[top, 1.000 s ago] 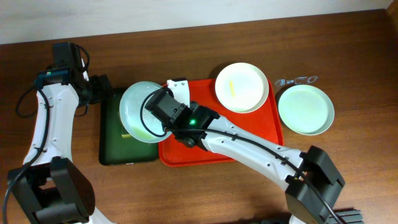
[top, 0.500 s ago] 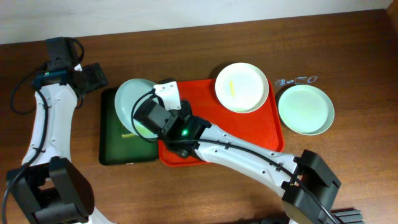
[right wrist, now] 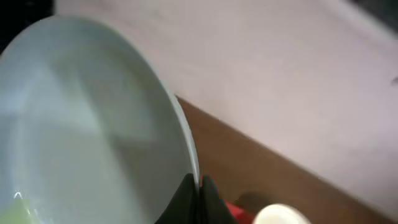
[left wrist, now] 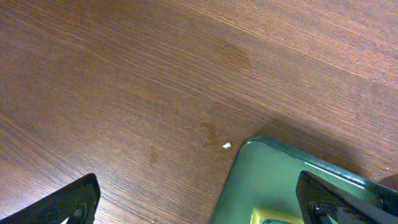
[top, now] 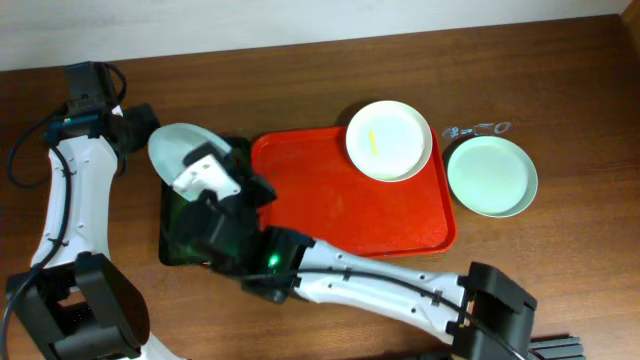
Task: Clean dirty plates on tray and stack at the side
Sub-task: 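Lift the pale green plate with the right gripper and tilt it over the green tray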
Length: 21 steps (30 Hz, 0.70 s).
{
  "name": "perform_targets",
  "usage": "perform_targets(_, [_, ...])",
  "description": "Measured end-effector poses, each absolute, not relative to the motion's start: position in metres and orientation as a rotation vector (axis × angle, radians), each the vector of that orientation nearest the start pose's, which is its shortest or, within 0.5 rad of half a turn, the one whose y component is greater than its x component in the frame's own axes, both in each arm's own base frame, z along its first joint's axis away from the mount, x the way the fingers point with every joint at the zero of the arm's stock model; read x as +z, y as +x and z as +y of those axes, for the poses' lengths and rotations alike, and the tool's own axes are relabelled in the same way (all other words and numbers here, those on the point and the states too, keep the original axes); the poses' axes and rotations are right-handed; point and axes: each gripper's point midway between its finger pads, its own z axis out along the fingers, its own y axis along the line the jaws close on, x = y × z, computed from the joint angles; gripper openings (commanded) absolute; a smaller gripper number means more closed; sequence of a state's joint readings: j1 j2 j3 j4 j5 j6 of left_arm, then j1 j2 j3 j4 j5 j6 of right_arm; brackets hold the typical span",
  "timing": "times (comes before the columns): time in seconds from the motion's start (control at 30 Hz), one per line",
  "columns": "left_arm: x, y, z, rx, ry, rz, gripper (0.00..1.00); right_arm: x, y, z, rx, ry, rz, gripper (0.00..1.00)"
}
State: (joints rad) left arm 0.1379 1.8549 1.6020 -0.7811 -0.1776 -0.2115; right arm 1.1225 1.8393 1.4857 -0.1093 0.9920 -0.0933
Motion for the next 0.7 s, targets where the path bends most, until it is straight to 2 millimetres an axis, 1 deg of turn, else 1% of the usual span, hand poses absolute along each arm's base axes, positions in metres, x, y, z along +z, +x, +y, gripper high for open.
perform_targets(0.1, [0.155,0.462,0.095,0.204,-0.513,2.542,0.99,0.277,0.332,0.385,-0.384,-0.575,1.685,0.04])
perform_targets(0.2, [0.155,0.462,0.095,0.204,-0.513,2.542,0.99,0.279,0.331,0.383,-0.436,-0.6,1.672,0.04])
perform_targets(0.33, [0.155,0.462,0.095,0.204,-0.513,2.542,0.99,0.28,0.331,0.382,-0.448,-0.606,1.666,0.04])
perform_targets(0.5, [0.155,0.462,0.095,0.204,-0.513,2.542,0.99,0.282,0.333,0.381,-0.419,-0.554,1.673,0.04])
perform_targets(0.57, [0.155,0.462,0.095,0.204,-0.513,2.542,0.99,0.272,0.336,0.374,-0.374,-0.489,1.726,0.04])
perform_targets(0.6, [0.155,0.462,0.095,0.204,-0.513,2.542,0.99,0.256,0.339,0.368,-0.323,-0.465,1.795,0.04])
perform_targets(0.63, [0.155,0.462,0.095,0.204,-0.513,2.542,0.99,0.248,0.343,0.365,-0.287,-0.445,1.835,0.04])
perform_targets(0.7, [0.155,0.462,0.095,0.204,-0.513,2.542,0.99,0.223,0.351,0.358,-0.16,-0.379,1.964,0.04])
